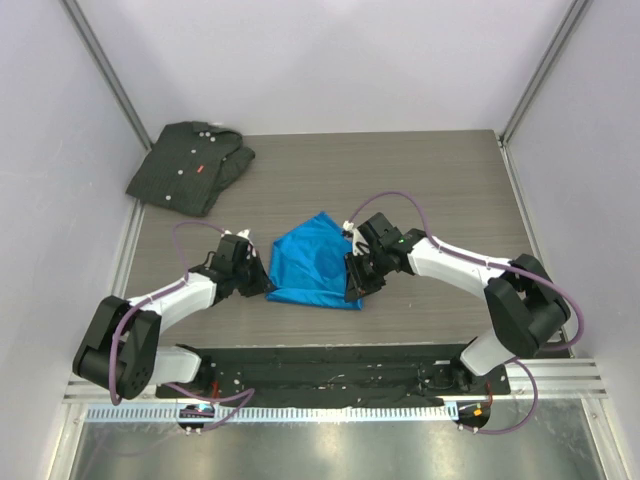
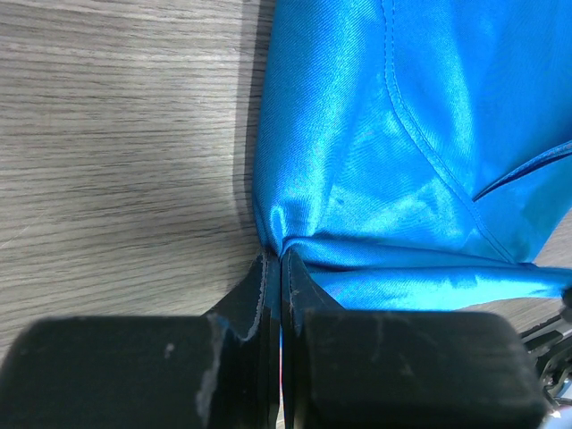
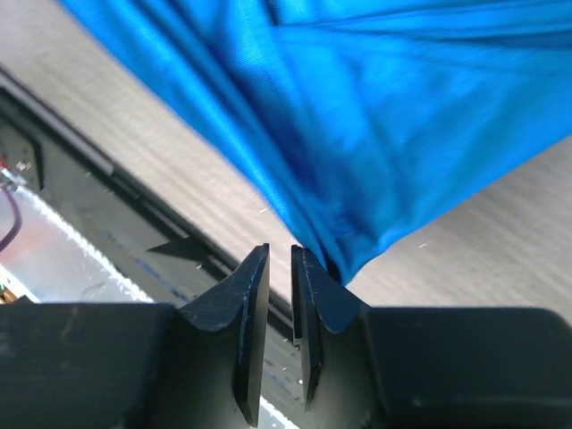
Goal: Fold the napkin, place the utensils inside, and roll it up
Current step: Roll the napkin with the utensil
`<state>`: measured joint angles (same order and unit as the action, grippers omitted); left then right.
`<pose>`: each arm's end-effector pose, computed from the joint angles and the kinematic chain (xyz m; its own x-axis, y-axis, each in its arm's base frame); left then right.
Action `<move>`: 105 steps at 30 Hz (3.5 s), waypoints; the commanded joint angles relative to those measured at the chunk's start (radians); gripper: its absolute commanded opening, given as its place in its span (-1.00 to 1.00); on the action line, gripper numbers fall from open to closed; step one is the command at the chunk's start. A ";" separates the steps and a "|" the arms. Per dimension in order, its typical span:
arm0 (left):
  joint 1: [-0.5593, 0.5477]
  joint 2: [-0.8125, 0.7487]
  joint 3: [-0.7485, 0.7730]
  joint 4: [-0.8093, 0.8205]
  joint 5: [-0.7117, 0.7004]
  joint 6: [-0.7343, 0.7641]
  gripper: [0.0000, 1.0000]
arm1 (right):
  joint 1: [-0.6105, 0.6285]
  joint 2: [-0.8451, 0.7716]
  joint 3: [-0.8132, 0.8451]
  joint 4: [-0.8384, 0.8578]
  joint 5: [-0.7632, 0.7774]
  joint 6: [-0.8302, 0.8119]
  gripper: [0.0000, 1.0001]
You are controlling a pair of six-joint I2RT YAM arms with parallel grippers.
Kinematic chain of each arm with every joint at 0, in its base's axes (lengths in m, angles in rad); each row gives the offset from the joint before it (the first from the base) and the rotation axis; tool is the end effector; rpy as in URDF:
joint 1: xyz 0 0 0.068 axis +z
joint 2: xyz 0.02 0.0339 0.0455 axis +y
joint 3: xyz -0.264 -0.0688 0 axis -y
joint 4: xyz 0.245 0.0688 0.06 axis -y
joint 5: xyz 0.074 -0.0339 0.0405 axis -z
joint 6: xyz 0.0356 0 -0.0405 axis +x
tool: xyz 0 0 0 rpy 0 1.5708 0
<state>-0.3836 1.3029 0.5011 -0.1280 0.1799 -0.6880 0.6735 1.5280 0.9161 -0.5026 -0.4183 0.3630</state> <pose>0.2098 -0.0915 0.1464 -0.8710 -0.3222 -0.3709 -0.1108 0.8644 -0.4905 0.2182 0.1926 0.1900 -0.9080 -0.3095 -0.2824 -0.4144 0.7622 0.4973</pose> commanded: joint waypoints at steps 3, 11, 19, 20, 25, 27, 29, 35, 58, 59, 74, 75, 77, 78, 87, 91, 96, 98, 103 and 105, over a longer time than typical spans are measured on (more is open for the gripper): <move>0.003 0.009 0.016 -0.058 -0.011 0.033 -0.99 | -0.038 0.072 0.037 -0.004 0.039 -0.050 -0.53; 0.003 0.025 0.020 -0.055 -0.005 0.031 -1.00 | -0.068 0.124 0.000 0.013 0.050 -0.072 -0.55; 0.003 0.029 0.030 -0.074 0.006 0.027 -1.00 | -0.068 0.149 -0.010 0.026 0.050 -0.075 -0.56; 0.003 0.027 0.033 -0.081 0.004 0.025 -1.00 | -0.066 0.143 0.013 0.012 0.052 -0.076 -0.56; 0.003 0.044 0.073 -0.145 0.006 0.030 -1.00 | -0.033 0.048 0.119 -0.153 0.163 -0.101 -0.54; 0.003 0.052 0.083 -0.163 0.004 0.033 -1.00 | 0.000 0.018 0.199 -0.224 0.273 -0.114 -0.51; 0.003 0.061 0.094 -0.177 0.003 0.033 -0.99 | 0.068 0.008 0.251 -0.270 0.337 -0.134 -0.47; 0.003 0.070 0.119 -0.219 -0.003 0.038 -1.00 | 0.242 -0.011 0.210 -0.055 0.478 -0.246 -0.16; 0.008 0.148 0.157 -0.237 0.038 0.058 -1.00 | 0.422 0.164 0.066 0.407 0.473 -0.521 0.23; 0.008 0.150 0.157 -0.237 0.039 0.058 -1.00 | 0.422 0.170 0.069 0.407 0.477 -0.527 0.22; 0.008 0.136 0.166 -0.220 0.072 0.074 -1.00 | 0.411 0.291 0.107 0.348 0.509 -0.572 -0.14; 0.008 0.131 0.168 -0.219 0.075 0.077 -1.00 | 0.408 0.294 0.109 0.323 0.503 -0.569 -0.20; 0.008 0.118 0.169 -0.210 0.079 0.077 -0.99 | 0.405 0.296 0.109 0.303 0.486 -0.564 -0.34; 0.008 0.110 0.169 -0.208 0.078 0.077 -1.00 | 0.403 0.294 0.110 0.283 0.455 -0.564 -0.45; 0.009 -0.043 0.171 -0.278 -0.115 0.035 0.07 | 0.399 0.314 0.138 0.151 0.234 -0.529 -0.77; 0.009 -0.143 0.128 -0.301 -0.207 0.005 0.47 | 0.391 0.316 0.127 0.151 0.129 -0.500 -0.84; 0.011 -0.289 0.051 -0.283 -0.186 0.004 0.53 | 0.353 0.320 0.139 0.142 -0.008 -0.454 -0.87; 0.011 -0.326 0.022 -0.259 -0.128 -0.002 0.53 | 0.333 0.331 0.151 0.131 -0.086 -0.435 -0.87; 0.011 -0.427 -0.058 -0.210 -0.053 -0.015 0.54 | 0.249 0.365 0.205 0.110 -0.250 -0.388 -0.88; 0.011 -0.439 -0.076 -0.176 -0.013 -0.027 0.54 | 0.226 0.394 0.236 0.089 -0.318 -0.384 -0.89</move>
<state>-0.3771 0.9001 0.4545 -0.3931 0.0795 -0.6842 0.9436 1.8660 1.1053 -0.3149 -0.5579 -0.0658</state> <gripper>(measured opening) 0.767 0.256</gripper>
